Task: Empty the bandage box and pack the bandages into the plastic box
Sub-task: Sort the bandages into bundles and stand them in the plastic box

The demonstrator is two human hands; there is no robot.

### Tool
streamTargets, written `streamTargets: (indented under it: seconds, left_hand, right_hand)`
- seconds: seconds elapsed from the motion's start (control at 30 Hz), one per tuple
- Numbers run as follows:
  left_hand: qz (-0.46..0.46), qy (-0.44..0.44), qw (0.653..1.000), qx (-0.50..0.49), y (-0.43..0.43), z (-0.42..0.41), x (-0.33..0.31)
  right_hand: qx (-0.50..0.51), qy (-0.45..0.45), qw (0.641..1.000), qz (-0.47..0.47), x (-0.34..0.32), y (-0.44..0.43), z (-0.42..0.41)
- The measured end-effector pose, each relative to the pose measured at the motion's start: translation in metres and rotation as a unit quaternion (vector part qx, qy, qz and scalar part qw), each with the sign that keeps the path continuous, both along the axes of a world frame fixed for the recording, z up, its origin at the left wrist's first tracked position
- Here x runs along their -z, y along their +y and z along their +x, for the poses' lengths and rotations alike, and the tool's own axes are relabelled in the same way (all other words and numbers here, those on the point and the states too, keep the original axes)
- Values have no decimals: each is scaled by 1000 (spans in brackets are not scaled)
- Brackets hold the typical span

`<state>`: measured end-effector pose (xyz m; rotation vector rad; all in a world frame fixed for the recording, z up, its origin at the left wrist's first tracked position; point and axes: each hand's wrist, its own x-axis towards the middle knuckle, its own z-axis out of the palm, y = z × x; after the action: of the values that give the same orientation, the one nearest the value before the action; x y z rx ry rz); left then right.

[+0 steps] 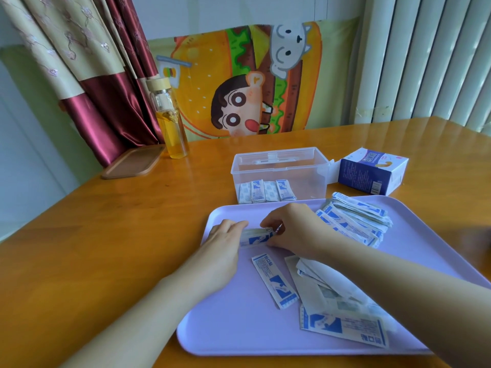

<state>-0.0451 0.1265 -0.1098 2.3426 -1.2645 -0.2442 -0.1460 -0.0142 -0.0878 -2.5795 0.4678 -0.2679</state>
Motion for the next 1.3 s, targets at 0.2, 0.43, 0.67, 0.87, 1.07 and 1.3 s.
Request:
streamTargets:
  seconds: [0.2, 0.43, 0.67, 0.87, 1.07, 1.3]
  left_hand:
    - [48, -82, 995, 37, 1, 5, 6]
    - [28, -112, 992, 45, -1, 5, 10]
    - [-29, -67, 996, 58, -5, 0, -31]
    - [-83, 362, 923, 102, -17, 0, -89]
    - [-171, 514, 836, 91, -42, -15, -94]
    - [-244, 570, 784, 39, -61, -33, -80]
  right_hand:
    - [-10, -6, 1000, 2, -2, 1, 1]
    - [-17, -20, 1000, -9, 1, 2, 3]
    - [-39, -116, 992, -20, -38, -8, -2]
    - [-91, -157, 982, -49, -94, -20, -16]
    - [-86, -125, 985, -83, -116, -29, -23]
    - [-75, -101, 970, -208, -73, -19, -30]
